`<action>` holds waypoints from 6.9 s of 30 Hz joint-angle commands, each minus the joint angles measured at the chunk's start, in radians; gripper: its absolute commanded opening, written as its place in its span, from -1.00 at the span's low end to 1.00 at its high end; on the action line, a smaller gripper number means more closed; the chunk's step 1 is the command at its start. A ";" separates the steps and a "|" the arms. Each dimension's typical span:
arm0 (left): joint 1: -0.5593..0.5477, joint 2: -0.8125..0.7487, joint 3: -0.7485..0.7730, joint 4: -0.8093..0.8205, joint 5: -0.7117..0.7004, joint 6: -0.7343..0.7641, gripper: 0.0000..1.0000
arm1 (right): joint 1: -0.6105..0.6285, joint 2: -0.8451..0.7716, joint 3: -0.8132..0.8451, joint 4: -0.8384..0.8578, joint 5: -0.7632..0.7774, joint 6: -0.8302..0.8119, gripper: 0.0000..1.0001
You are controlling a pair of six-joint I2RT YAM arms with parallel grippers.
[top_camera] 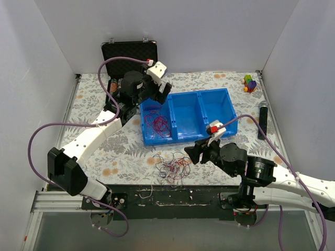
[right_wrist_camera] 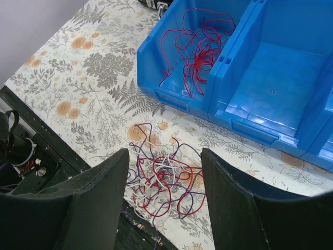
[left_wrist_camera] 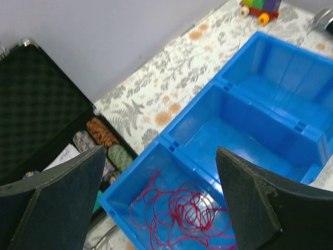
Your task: Untangle the cables
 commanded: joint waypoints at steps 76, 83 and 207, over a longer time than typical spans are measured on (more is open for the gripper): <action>0.047 -0.560 -0.141 -0.742 0.238 0.358 0.27 | -0.044 0.382 -0.127 0.163 -0.274 -0.070 -0.91; 0.047 -0.580 -0.193 -0.695 0.336 0.352 0.28 | -0.044 0.337 0.122 0.074 -0.329 -0.137 -0.97; -0.044 -0.232 0.772 -0.316 0.684 0.231 -1.00 | -0.033 0.678 -0.152 0.712 -0.440 0.048 0.39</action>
